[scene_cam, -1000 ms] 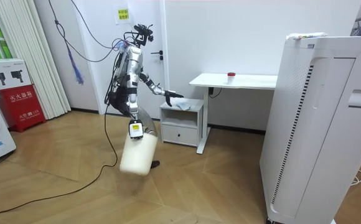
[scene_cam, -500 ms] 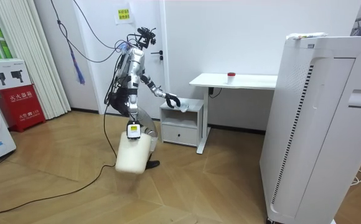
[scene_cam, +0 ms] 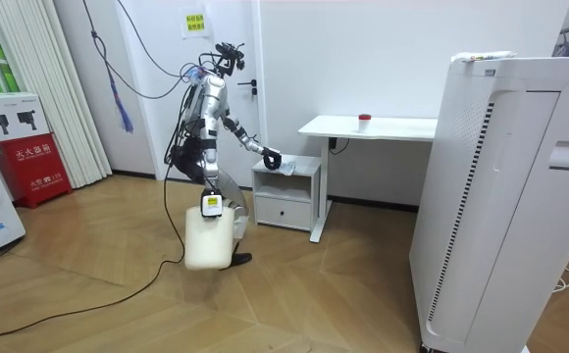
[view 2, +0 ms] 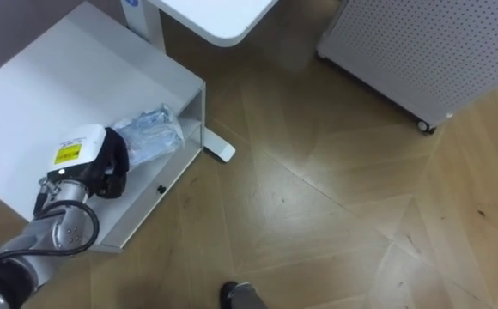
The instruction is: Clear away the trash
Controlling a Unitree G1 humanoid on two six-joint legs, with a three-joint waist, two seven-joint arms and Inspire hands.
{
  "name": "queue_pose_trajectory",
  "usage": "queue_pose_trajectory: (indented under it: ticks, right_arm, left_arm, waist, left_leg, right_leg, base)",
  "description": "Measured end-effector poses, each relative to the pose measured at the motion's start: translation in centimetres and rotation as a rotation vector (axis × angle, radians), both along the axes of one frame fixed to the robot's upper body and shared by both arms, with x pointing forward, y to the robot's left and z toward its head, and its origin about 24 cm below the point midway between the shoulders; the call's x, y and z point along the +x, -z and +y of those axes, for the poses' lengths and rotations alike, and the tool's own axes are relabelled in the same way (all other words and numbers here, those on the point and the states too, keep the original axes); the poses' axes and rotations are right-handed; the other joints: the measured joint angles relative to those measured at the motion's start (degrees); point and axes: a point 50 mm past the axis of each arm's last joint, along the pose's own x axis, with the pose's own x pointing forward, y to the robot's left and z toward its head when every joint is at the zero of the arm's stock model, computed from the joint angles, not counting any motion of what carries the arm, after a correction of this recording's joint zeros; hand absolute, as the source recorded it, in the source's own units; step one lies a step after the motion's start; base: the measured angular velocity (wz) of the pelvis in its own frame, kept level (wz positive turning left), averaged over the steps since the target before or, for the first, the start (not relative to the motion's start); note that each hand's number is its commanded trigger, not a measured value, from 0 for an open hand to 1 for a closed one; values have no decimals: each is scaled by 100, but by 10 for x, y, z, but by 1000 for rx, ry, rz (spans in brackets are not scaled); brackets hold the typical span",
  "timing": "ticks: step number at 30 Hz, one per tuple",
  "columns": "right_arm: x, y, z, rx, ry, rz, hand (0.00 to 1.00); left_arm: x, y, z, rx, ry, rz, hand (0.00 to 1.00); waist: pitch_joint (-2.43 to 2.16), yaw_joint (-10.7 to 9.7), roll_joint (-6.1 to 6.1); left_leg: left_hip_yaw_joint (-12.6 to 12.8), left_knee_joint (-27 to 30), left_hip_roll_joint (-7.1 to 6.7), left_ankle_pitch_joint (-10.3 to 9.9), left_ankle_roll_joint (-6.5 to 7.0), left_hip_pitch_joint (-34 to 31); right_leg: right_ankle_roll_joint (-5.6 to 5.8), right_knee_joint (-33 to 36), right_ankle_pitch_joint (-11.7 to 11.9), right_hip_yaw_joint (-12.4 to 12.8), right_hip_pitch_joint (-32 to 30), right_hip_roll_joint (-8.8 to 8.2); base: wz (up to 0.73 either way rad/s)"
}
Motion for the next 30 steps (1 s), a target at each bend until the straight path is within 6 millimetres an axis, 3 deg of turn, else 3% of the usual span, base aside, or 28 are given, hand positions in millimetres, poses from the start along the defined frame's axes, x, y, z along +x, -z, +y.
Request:
queue_pose_trajectory:
  ticks: [9,18,22,27,30]
  right_arm:
    - [3,-1,2,-6,-22,-11,100]
    - [17,-6,5,-71,-36,-92,100]
    - [28,-11,4,-119,-24,-141,100]
    - [39,-18,-2,-196,-21,-181,100]
    - [53,-26,-8,-236,-29,-219,100]
  left_arm:
    - [0,0,1,3,1,12,100]
    - [-14,19,4,-7,14,36,100]
    - [-17,23,0,-23,46,18,100]
    - [-20,24,-17,-76,94,-31,100]
    - [-18,19,-40,-135,153,-87,100]
  waist:
    - [-5,3,-8]
    - [-9,101,-17]
    - [-7,374,-14]
    - [-4,709,-3]
    - [-4,869,-4]
  left_leg:
    - [-18,-31,-23,0,-2,18]
    - [-15,-122,-31,3,-9,276]
    - [-36,-222,7,39,9,377]
    - [-30,-563,-56,147,26,611]
    - [-43,-732,-206,206,57,682]
  right_leg:
    - [5,-19,-3,0,20,-4]
    - [14,-116,-12,-13,286,-21]
    - [24,-334,71,-47,450,15]
    - [77,-714,181,-82,727,-15]
    - [105,-754,169,-140,781,-144]
  base:
    - [0]
    - [0]
    - [-3]
    - [5]
    - [21]
